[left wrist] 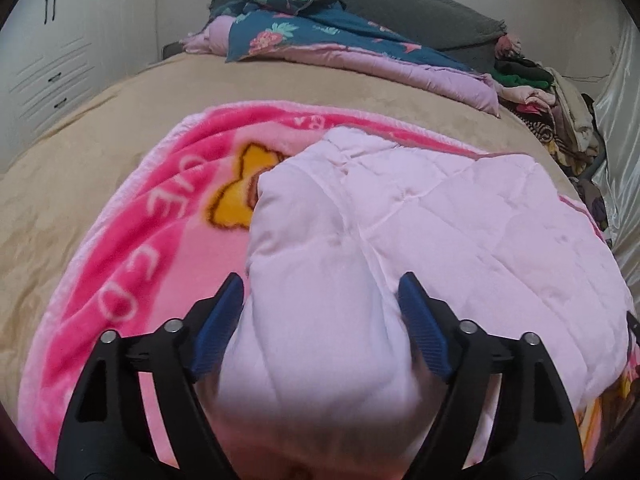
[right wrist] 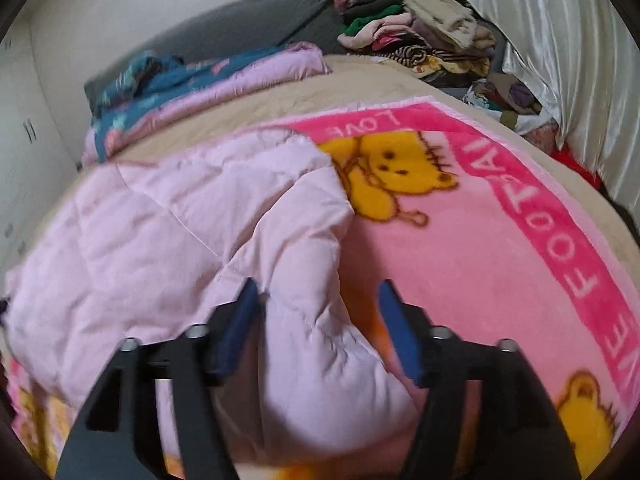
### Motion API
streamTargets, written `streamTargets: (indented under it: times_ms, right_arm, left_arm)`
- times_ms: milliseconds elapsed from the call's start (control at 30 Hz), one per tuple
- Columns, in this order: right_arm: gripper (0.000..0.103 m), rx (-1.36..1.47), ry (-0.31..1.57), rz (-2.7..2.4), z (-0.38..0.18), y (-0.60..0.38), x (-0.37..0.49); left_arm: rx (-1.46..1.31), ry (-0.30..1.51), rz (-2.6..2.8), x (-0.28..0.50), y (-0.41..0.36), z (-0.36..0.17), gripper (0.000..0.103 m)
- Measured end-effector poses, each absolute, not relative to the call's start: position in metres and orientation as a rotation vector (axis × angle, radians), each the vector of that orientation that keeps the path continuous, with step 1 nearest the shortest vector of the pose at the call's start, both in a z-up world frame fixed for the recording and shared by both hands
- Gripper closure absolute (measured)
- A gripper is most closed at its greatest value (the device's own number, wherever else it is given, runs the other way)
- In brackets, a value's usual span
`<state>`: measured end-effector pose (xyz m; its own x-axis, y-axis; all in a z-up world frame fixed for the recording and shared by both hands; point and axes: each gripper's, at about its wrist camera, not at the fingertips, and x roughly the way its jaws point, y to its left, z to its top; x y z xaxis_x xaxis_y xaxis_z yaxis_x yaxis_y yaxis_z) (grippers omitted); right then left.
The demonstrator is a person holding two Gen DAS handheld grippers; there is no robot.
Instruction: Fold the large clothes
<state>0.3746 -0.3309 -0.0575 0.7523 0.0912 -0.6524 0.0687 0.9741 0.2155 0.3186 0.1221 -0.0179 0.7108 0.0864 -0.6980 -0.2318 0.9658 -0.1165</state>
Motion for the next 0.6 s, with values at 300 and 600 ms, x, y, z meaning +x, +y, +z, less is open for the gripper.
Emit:
streamTargets:
  times_ms: [300,600]
  right_arm:
    - [0.007,0.325,0.666,0.082,-0.036,-0.336,0.320]
    - [0.006,0.497,0.766,0.106,-0.063,-0.330,0.306]
  left_arm:
    - [-0.196,0.725,0.187,0.283,0.118,-0.005,0.011]
    - [-0.345,0.781,0.184,0.266,0.133,-0.023,0.010]
